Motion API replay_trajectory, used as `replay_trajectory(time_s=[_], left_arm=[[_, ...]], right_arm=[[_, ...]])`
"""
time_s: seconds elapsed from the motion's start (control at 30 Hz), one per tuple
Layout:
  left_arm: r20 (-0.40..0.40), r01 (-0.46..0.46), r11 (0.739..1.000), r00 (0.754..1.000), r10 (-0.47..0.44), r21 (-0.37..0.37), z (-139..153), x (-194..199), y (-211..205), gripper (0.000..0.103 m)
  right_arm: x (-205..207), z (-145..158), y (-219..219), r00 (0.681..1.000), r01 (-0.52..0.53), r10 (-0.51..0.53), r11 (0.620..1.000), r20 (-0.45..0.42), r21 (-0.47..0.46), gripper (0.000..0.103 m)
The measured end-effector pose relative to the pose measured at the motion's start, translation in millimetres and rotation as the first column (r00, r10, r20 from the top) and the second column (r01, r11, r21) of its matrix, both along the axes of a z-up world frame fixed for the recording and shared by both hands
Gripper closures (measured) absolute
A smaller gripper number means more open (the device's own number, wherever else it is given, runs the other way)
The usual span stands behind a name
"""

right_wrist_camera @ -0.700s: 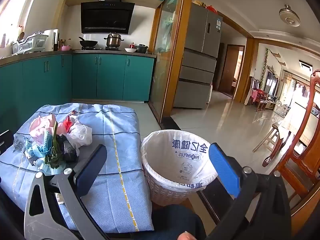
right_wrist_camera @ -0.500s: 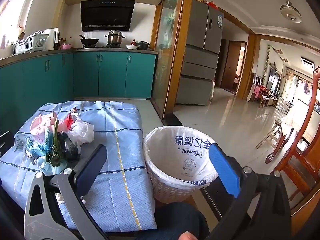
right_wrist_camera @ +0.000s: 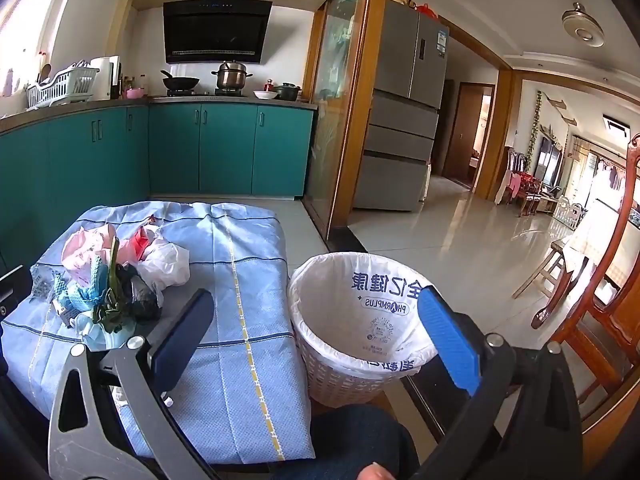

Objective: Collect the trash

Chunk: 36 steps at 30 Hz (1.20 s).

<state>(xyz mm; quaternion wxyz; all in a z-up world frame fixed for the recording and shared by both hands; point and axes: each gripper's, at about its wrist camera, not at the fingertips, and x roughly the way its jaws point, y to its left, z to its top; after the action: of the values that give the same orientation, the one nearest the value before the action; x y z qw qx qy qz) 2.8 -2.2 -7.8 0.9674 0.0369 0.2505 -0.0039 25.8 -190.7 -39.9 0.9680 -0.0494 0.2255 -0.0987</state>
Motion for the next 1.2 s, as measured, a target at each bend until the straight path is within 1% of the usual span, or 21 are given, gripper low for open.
replay_trajectory(time_s=[1.2], left_arm=[[0.000,-0.005,1.000,1.000,0.005,0.000,0.2,-1.1,1.1,0.003]], right_arm=[[-5.5,3.5,-4.8,1.000,0.002,-0.002,1.000,0.013,-0.016,0.003]])
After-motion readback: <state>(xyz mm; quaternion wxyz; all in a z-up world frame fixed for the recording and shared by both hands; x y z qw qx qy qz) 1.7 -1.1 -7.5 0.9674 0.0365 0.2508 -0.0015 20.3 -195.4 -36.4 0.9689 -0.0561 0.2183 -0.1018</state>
